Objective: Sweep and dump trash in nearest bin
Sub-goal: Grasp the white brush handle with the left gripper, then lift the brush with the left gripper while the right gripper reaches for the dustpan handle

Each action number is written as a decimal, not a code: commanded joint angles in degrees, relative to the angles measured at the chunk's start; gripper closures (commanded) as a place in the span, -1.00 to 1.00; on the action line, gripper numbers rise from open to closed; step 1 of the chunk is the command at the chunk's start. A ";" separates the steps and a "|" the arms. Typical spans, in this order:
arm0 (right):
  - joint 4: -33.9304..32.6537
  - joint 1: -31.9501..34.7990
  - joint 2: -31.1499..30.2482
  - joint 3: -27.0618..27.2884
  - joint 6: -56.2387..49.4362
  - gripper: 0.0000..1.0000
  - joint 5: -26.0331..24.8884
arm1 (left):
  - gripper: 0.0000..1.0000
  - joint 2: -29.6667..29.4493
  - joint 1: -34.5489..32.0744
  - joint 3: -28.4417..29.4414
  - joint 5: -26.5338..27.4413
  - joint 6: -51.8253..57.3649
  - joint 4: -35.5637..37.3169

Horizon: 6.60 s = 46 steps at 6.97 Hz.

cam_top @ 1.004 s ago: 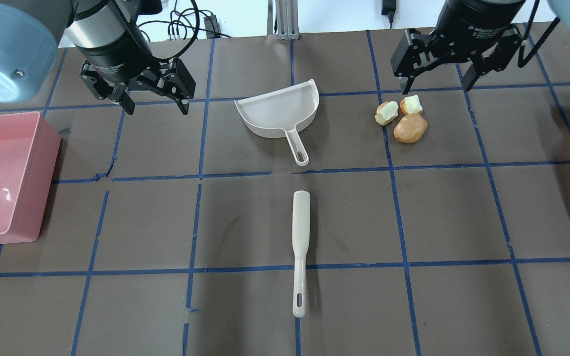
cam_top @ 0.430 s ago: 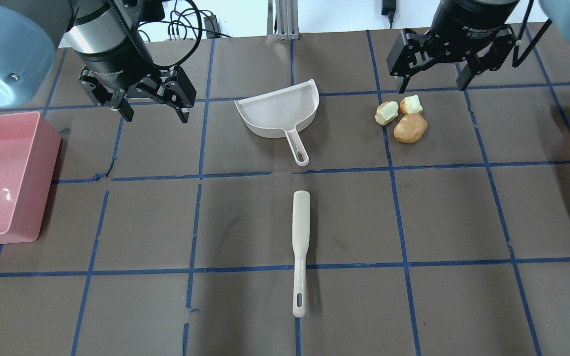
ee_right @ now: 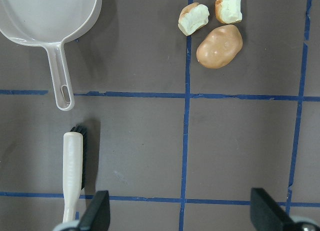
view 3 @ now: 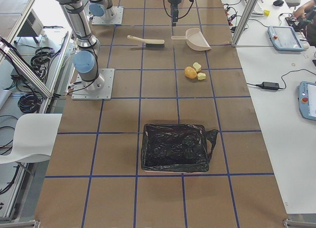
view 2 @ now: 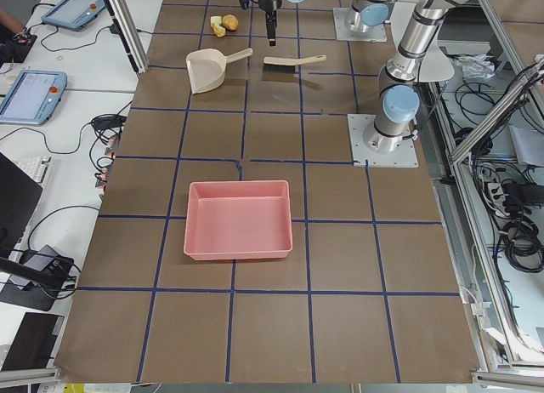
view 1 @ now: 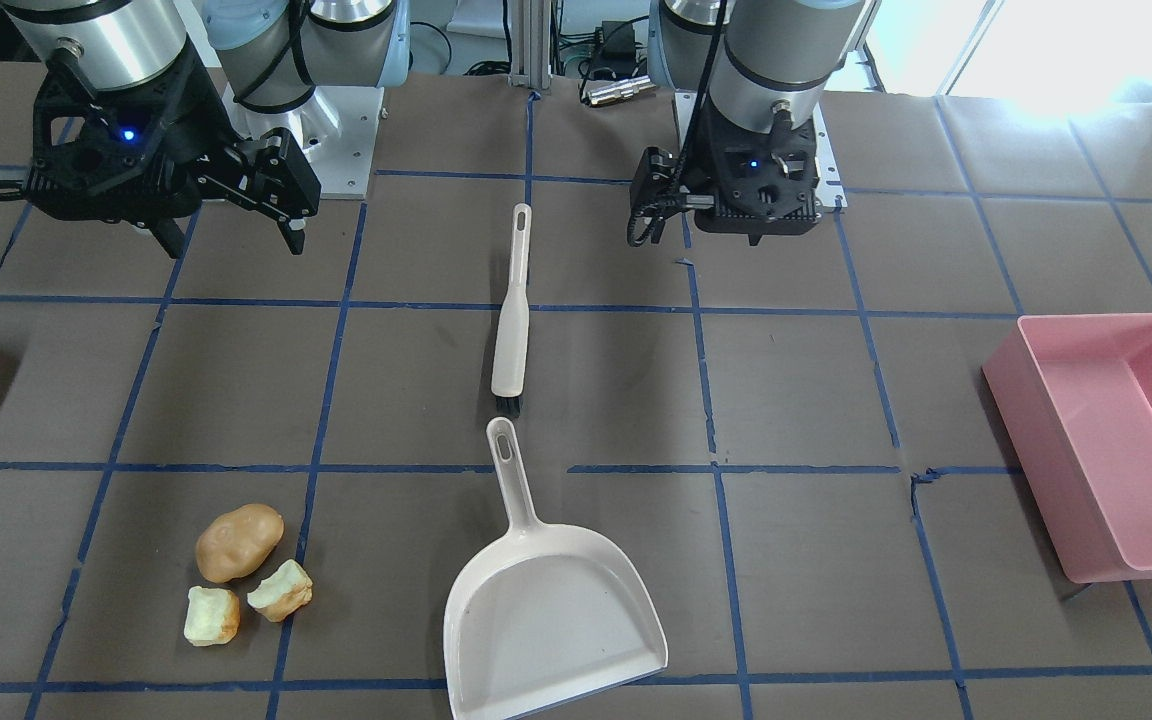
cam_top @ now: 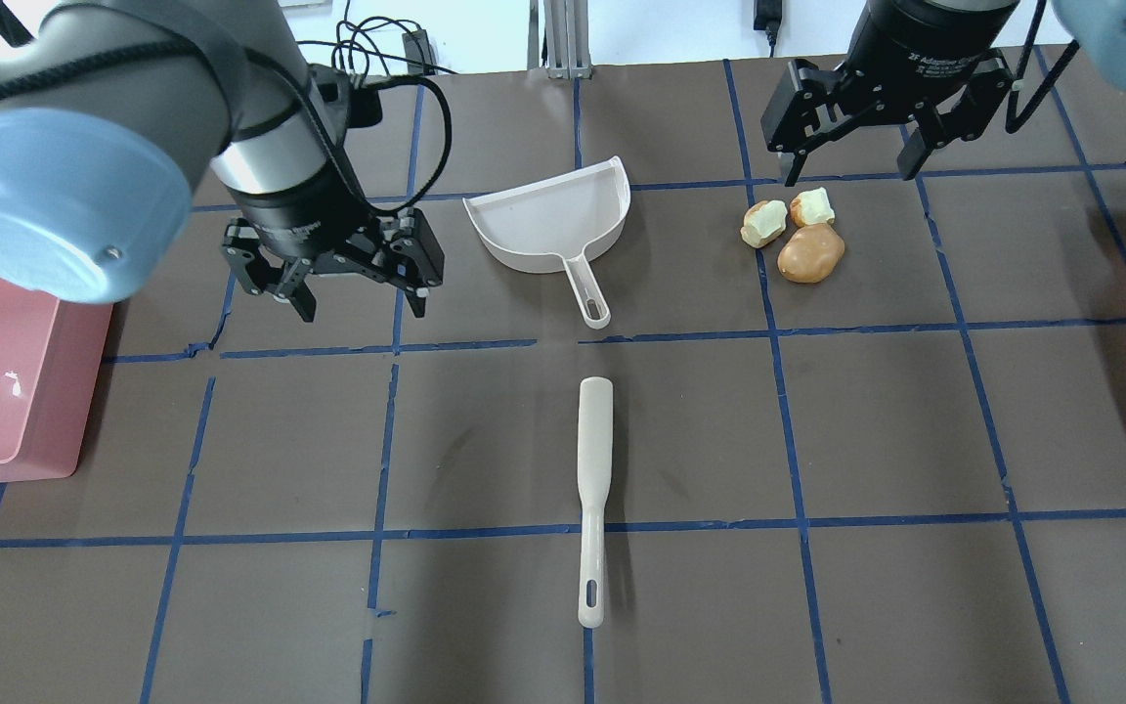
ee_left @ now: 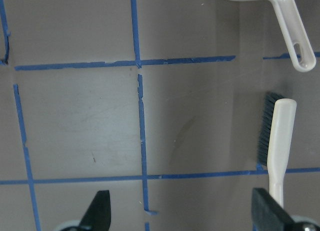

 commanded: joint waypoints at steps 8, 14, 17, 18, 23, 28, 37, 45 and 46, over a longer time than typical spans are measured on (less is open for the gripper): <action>0.03 -0.44 0.35 0.40 -1.47 -1.00 -0.20 | -0.91 -11.53 -28.14 -21.36 -2.24 -17.85 26.75; -0.15 -0.53 0.35 0.40 -1.56 -1.00 -0.11 | -0.64 -8.66 -28.85 -25.47 -1.28 -17.49 31.98; -0.15 -0.53 0.35 0.40 -1.56 -1.00 -0.20 | -0.64 -7.86 -28.85 -27.69 -0.83 -17.67 36.42; -0.15 -0.53 0.35 0.40 -1.56 -1.00 -0.20 | -0.59 -7.77 -28.85 -27.69 -0.83 -17.58 36.42; -0.15 -0.62 0.35 0.40 -1.56 -1.00 -0.20 | 0.33 -7.68 -28.85 -27.69 -0.74 -18.28 36.33; -0.06 -0.18 0.26 0.40 -1.47 -1.00 -0.11 | 1.00 -6.20 -28.24 -27.34 -0.74 -18.02 35.72; -17.38 6.15 0.61 12.34 -6.92 -0.99 2.26 | 1.00 10.16 -3.57 -11.19 4.06 -1.16 9.53; -36.42 14.57 4.37 21.32 -3.95 -0.99 -0.10 | 1.00 6.73 13.78 1.40 0.14 16.52 -0.67; -41.67 17.90 7.44 21.05 -3.59 -0.99 -4.20 | 1.00 6.73 13.69 1.05 0.14 16.17 -0.32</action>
